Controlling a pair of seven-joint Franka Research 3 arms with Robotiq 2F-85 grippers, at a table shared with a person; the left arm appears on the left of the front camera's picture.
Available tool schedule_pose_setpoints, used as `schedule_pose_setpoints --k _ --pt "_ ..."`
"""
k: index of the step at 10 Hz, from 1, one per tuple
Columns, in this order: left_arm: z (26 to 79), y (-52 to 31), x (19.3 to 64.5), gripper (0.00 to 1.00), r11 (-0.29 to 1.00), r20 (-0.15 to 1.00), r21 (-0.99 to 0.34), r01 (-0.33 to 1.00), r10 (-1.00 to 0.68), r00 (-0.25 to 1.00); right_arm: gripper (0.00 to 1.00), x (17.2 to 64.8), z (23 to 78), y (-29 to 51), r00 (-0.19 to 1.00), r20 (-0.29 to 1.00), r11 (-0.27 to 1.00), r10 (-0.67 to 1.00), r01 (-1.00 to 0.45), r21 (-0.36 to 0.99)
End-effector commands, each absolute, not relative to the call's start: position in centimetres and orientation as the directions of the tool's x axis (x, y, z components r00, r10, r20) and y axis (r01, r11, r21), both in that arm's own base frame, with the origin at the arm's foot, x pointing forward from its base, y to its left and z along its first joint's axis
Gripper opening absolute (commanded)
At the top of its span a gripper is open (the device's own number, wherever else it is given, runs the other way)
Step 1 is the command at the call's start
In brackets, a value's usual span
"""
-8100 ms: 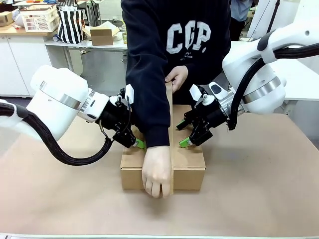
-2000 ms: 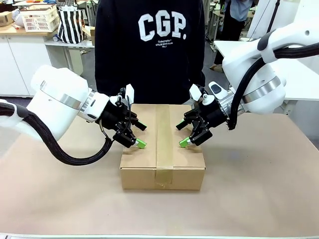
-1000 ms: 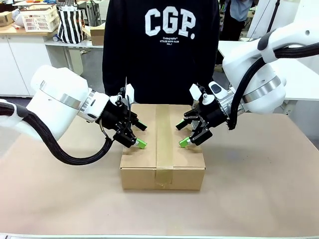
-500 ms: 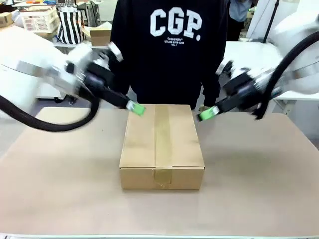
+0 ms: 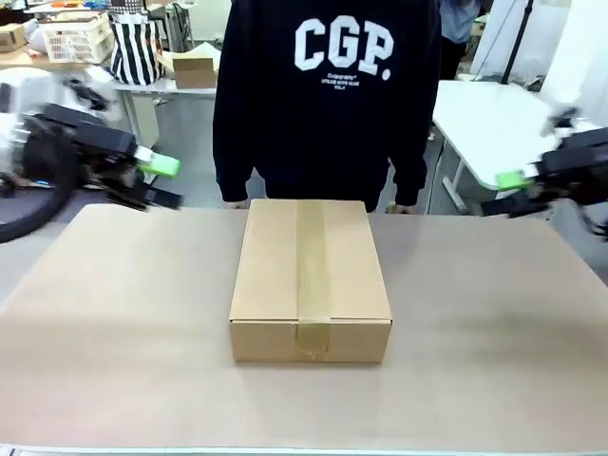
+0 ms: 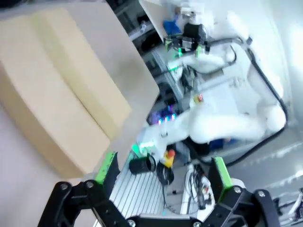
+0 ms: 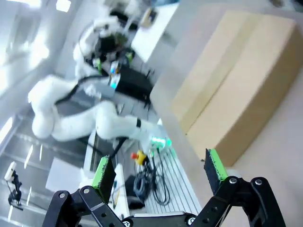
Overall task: Pack the gift set into the box.
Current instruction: Press and hold the closed box until the human finishes sealing it.
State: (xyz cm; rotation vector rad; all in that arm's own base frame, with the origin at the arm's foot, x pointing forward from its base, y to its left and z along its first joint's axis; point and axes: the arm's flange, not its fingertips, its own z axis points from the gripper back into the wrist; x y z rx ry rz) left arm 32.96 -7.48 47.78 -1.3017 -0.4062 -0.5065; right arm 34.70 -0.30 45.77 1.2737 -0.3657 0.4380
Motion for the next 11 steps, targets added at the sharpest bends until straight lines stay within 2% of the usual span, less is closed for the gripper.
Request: schedule_pose_setpoints --k 1,2,3,11 --pt "48.5 -2.2 29.5 1.0 0.205 0.638 -0.765 0.611 0.11 0.762 1.0 32.3 45.0 -2.6 0.873 0.473 0.296 -0.119 -0.424 0.856" --pt "48.6 -0.8 29.3 1.0 0.192 0.709 -0.705 0.683 0.187 0.68 1.0 32.7 44.3 -2.5 0.844 0.52 0.306 -0.129 -0.465 0.831" --pt "49.0 -3.1 32.6 1.0 0.208 0.582 -0.796 0.569 0.005 0.813 1.0 33.4 45.0 -3.0 0.873 0.487 0.269 0.003 -0.47 0.841" --pt "49.0 -3.1 32.6 1.0 0.208 0.582 -0.796 0.569 0.005 0.813 1.0 33.4 45.0 -3.0 0.873 0.487 0.269 0.003 -0.47 0.841"
